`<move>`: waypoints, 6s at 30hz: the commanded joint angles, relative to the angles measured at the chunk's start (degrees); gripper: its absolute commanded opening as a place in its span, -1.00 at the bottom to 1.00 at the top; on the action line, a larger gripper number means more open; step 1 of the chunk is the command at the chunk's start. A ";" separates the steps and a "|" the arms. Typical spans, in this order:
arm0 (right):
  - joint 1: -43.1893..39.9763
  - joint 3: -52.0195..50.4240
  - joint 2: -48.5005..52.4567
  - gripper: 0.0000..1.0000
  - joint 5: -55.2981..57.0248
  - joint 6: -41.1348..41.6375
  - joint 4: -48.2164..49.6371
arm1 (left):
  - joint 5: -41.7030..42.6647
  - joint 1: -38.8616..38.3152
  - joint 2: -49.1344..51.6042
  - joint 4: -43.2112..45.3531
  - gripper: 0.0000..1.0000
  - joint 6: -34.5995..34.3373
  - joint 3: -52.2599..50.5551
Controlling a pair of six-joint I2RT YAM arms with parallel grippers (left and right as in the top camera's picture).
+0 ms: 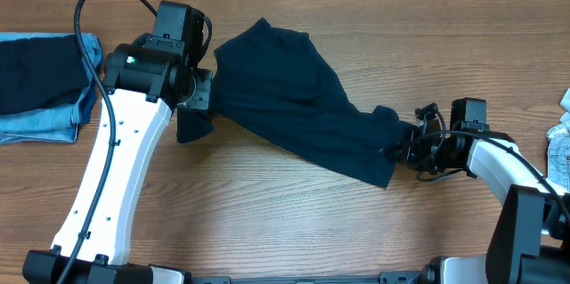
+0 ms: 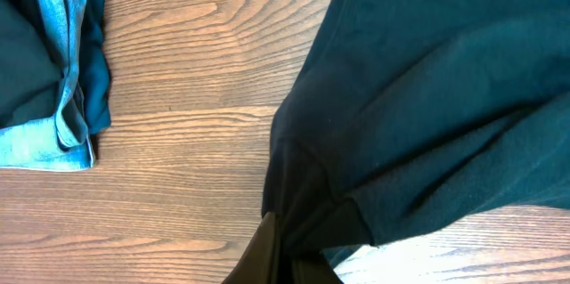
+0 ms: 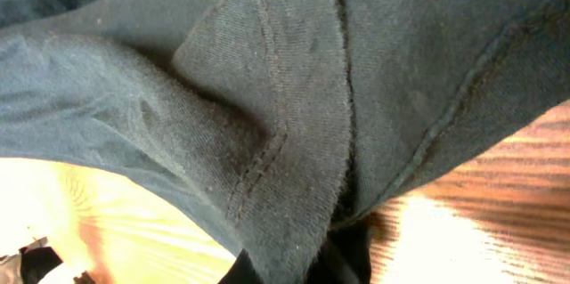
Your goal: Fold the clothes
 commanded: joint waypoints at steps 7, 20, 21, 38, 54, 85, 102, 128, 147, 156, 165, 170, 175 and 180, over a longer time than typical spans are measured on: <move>-0.07 1.16 -0.35 -0.92 -4.98 -0.11 -2.73 | 0.04 0.26 -0.22 0.46 -0.92 0.90 1.55; -0.07 12.83 -10.99 -0.92 1.49 -0.74 -10.69 | 0.02 0.28 -0.22 0.44 -0.92 0.92 1.55; -0.13 14.01 -11.58 -0.92 3.23 -0.70 -11.91 | 0.00 0.28 -0.22 0.46 -0.92 0.92 1.55; -10.54 17.51 -12.46 -0.92 3.34 -1.25 -19.89 | -0.22 0.28 -0.22 0.61 -0.92 1.38 1.55; -10.88 20.68 -12.46 -0.71 -13.38 -13.79 -28.09 | -0.20 0.31 -0.22 0.85 -0.92 1.38 1.55; -9.88 8.37 -3.82 -0.12 -2.21 -2.45 -19.67 | 0.07 0.31 -0.22 0.92 -0.92 1.33 1.55; -0.50 8.26 -0.68 -0.10 7.63 5.55 -11.78 | 0.07 0.31 -0.22 0.63 -0.92 1.33 1.55; 0.76 4.83 -0.63 -0.83 4.52 8.28 -5.84 | 0.07 0.31 -0.22 0.31 -0.92 1.33 1.55; 0.02 16.90 -13.68 -0.92 11.45 6.36 -18.21 | -0.04 0.31 -0.22 0.22 -0.92 1.81 1.55; -5.07 20.20 -16.63 -0.92 20.28 8.57 -24.26 | -0.87 0.31 -0.22 0.57 -0.92 1.75 1.55; -10.03 20.35 -19.71 -0.92 -5.20 0.13 -11.47 | -2.54 0.33 -0.24 1.99 -0.92 0.28 1.60; -10.05 20.37 -21.40 -0.92 1.40 3.34 -6.93 | -2.60 0.33 -0.24 2.51 -0.92 0.22 1.60; -10.25 21.86 -21.55 -0.92 1.55 5.14 -5.51 | -1.33 1.03 -0.24 7.78 -0.92 -1.88 2.84; -10.25 22.23 -21.14 -0.92 1.60 6.12 -1.66 | -1.03 1.05 -0.22 19.04 -0.92 -1.68 3.19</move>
